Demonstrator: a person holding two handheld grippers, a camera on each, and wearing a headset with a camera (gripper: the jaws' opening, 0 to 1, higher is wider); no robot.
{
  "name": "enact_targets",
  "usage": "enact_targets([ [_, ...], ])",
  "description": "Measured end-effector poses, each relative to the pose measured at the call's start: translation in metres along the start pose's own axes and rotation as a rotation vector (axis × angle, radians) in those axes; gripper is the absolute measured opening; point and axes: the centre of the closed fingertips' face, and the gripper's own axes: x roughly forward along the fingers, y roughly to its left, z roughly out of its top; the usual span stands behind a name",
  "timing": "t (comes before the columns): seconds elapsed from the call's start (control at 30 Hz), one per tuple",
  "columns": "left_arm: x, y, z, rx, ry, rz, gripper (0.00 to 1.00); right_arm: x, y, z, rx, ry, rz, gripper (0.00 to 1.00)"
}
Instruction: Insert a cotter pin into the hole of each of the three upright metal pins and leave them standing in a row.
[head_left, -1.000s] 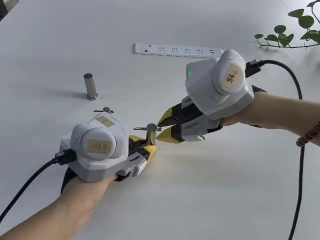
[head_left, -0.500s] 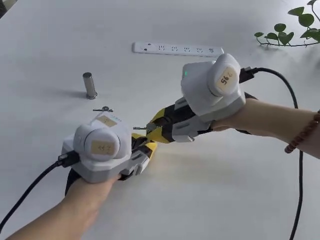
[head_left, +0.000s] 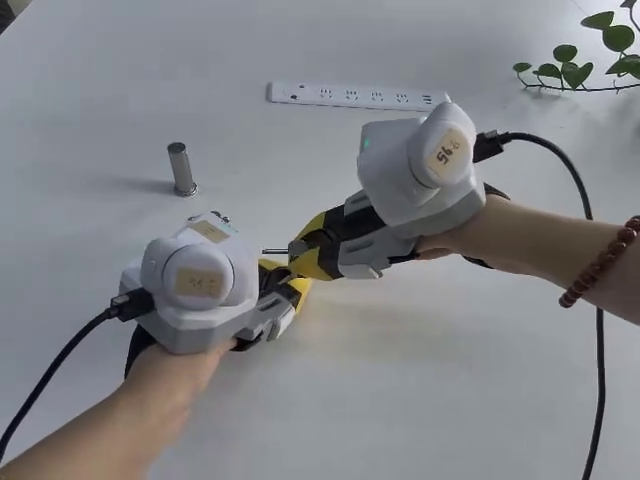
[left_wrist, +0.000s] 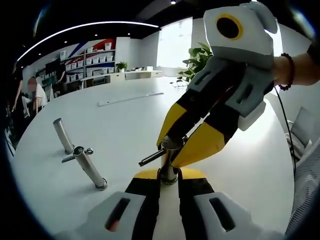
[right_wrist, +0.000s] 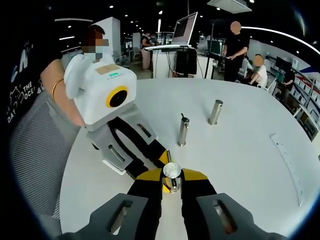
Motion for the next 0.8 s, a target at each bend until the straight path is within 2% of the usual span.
enact_targets([
  [0.27, 0.004, 0.008, 0.007, 0.006, -0.008, -0.004, 0.11, 0.001, -0.012, 0.004, 0.017, -0.016, -0.006, 0.08],
  [0.33, 0.006, 0.010, 0.009, 0.007, -0.013, -0.004, 0.11, 0.002, -0.019, 0.005, 0.011, -0.017, -0.005, 0.08],
  [0.47, 0.008, 0.014, 0.013, -0.004, -0.023, -0.006, 0.11, 0.000, -0.024, 0.006, 0.037, -0.035, -0.010, 0.08],
  [0.8, 0.014, 0.018, 0.014, -0.029, -0.028, 0.004, 0.10, 0.001, -0.035, 0.001, 0.047, -0.026, -0.023, 0.08],
])
